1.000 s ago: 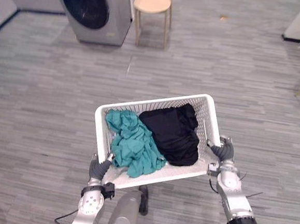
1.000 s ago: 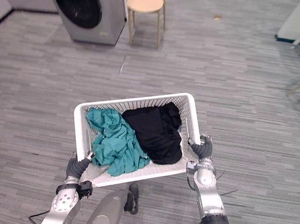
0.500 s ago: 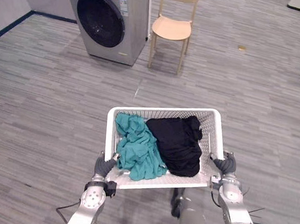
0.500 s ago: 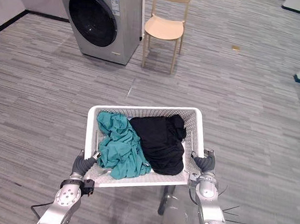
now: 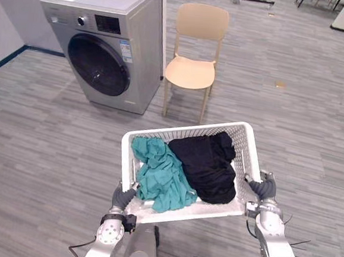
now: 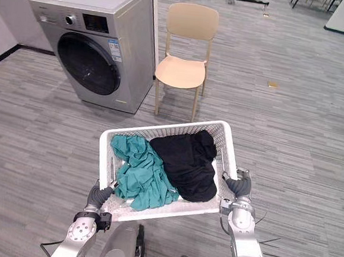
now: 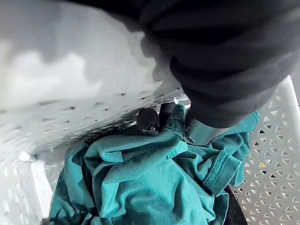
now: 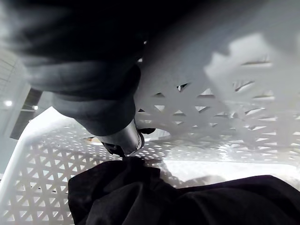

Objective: Pick up the laundry basket with both hands and put the clothes into the washing machine.

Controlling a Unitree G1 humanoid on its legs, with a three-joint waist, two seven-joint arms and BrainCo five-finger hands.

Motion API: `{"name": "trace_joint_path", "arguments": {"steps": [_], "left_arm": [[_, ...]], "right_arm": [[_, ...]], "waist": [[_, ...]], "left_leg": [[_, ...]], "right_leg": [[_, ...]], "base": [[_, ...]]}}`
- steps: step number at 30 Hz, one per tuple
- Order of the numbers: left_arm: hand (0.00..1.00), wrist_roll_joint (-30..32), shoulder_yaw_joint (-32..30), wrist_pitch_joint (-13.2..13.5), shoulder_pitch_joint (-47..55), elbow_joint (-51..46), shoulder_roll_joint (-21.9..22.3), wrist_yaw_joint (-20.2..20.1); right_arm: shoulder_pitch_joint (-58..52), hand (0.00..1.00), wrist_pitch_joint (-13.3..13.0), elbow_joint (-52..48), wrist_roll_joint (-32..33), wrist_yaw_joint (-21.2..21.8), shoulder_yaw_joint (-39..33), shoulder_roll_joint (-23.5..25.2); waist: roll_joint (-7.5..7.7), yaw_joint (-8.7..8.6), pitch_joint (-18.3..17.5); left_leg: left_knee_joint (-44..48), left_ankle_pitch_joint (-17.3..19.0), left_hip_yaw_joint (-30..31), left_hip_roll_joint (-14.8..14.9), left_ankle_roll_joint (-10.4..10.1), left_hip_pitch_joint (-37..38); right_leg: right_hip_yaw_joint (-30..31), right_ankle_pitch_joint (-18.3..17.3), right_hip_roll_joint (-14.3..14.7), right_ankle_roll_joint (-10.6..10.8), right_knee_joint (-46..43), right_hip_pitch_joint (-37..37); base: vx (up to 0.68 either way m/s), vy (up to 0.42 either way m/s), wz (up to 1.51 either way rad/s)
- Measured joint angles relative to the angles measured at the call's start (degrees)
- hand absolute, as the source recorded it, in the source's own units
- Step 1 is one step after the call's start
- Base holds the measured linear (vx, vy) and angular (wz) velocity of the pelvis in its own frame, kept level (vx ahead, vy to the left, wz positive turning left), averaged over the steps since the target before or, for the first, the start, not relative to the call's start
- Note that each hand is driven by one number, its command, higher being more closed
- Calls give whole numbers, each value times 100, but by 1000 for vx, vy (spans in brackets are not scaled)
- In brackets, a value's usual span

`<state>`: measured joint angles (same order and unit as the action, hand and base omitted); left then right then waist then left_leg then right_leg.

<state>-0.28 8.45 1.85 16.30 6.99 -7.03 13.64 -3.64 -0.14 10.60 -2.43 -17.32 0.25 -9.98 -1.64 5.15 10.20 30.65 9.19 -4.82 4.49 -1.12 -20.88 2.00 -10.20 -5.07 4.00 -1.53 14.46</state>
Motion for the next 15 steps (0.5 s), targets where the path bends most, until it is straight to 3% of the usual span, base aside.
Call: {"name": "trace_joint_path", "arguments": {"steps": [3,4,5,6,7,8,9,10,11,13,15], "left_arm": [[100,-1,-1,-52,23,-5,-12,0],[100,-1,0,-82,54,-4,-43,-1],[100,0,0,-142,56,-2,-127,-4],[100,-1,2,-178,57,2,-176,-8],[100,0,4,-231,59,7,-240,-12],[100,-1,4,-249,59,6,-264,-3],[100,-2,4,-249,55,-3,-275,5],[100,-3,14,-243,-5,-34,-322,8],[100,-3,18,-243,-14,-34,-325,8],[100,-3,55,-246,-66,-30,-327,7],[100,2,79,-257,-152,-11,-339,6]], "right_arm": [[28,100,0,33,-50,6,13,18],[35,100,0,156,-59,22,12,62],[32,100,1,322,-58,22,-2,170],[32,100,1,406,-57,23,-13,231],[27,100,3,519,-60,23,-20,301],[29,100,0,531,-62,27,-19,335],[34,100,-2,520,-66,27,-18,342],[32,100,-57,476,-67,29,-19,326],[32,100,-62,474,-67,29,-19,320],[30,100,-66,472,-54,29,-21,265],[2,100,-64,423,-44,21,-41,246]], "waist": [[32,64,-24],[75,54,-6],[150,15,34],[181,-4,46],[205,-58,56],[134,-80,43],[99,-94,22],[69,-135,14],[64,-140,14],[23,-264,34],[-20,-402,58]], "left_leg": [[397,588,-182,-106,237,66],[363,757,-196,-265,295,347],[260,922,-216,-448,369,780],[181,997,-217,-537,411,1022],[-89,1077,-217,-666,480,1535],[-471,1073,-215,-693,493,2024],[-654,1068,-186,-693,498,2211],[-1130,1044,-70,-693,463,2739],[-1203,1031,-44,-692,439,2811],[-1472,1007,33,-583,383,3212],[-1609,1112,72,-447,174,3717]], "right_leg": [[18,-295,-175,478,-1505,-565],[169,-218,-250,951,-3048,-1078],[157,27,-342,1169,-4749,-1544],[41,13,-431,1136,-5432,-1725],[-411,-157,-620,742,-6314,-2017],[-945,-342,-716,277,-6422,-2313],[-1197,-418,-727,150,-6329,-2480],[-1804,-642,-709,-174,-5640,-2938],[-1887,-657,-695,-198,-5454,-3013],[-2175,-579,-535,-256,-4086,-3379],[-2128,411,-194,-146,-1713,-3572]], "base": [[515,256,-11],[524,208,6],[533,188,17],[667,178,28],[567,103,20],[558,92,14],[664,73,10],[562,42,9],[683,19,22],[534,-24,35],[664,-73,43]]}}
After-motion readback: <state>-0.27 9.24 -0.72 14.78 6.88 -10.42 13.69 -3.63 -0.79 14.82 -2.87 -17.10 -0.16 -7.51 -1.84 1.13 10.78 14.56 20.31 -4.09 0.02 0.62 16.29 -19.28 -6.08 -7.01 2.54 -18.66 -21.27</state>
